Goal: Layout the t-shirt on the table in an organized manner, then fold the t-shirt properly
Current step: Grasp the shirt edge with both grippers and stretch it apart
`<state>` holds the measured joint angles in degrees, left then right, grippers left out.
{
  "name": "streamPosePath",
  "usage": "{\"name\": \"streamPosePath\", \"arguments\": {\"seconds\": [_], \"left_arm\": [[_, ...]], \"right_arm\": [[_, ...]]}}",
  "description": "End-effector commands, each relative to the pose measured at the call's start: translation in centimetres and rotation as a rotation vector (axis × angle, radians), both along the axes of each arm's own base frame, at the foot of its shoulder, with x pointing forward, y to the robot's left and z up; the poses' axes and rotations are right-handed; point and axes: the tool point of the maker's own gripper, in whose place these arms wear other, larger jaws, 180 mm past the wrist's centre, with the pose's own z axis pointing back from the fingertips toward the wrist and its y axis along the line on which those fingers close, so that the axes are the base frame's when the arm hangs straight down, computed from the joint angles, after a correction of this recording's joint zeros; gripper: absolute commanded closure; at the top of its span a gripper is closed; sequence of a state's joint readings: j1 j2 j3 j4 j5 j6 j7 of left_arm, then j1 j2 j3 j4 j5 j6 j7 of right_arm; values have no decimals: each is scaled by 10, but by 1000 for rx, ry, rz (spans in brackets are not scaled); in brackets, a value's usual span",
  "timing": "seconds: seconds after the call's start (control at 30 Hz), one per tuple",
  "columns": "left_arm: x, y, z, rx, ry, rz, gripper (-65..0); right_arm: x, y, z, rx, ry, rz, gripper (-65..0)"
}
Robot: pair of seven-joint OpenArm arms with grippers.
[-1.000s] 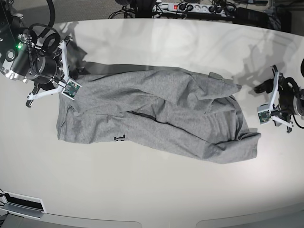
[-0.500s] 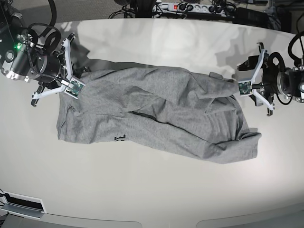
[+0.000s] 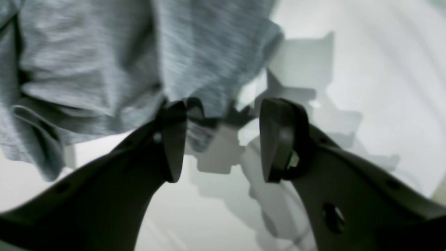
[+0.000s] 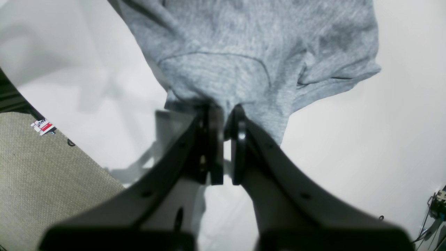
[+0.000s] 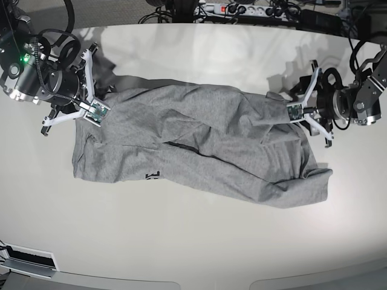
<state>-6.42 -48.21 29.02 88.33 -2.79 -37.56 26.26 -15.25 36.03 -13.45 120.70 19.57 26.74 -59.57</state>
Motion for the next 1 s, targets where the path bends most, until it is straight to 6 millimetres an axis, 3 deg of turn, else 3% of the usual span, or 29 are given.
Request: {"name": "streamPosePath", "arguments": {"seconds": [0.0,0.1,0.17,0.23,0.27,0.47,0.67,0.8,0.97], "left_arm": [[13,3,9,-12,-34,12,-343],[25,0,10,-24,-50,30,-322],[35,0,12,-28,-71,47,-201],[43,2,14,-20,-89,62,-20],[44,2,15,-18,-93,62,0],[45,2,25,16,-82,62,0],[29,-1,60,51,-67,-38,0],[24,16,83,112,-97,-84,0],[20,47,99,185,-89,-81,0]], "right_arm": [[6,-1,9,2,-33,7,0],[6,-1,9,2,-33,8,0],[6,0,9,2,-34,8,0],[6,-1,9,2,-33,8,0],[6,-1,9,2,-33,9,0],[6,0,9,-2,-33,19,0],[6,0,9,-1,-35,20,0],[4,1,8,-9,-31,44,0],[-2,-2,4,-48,0,95,0]]}}
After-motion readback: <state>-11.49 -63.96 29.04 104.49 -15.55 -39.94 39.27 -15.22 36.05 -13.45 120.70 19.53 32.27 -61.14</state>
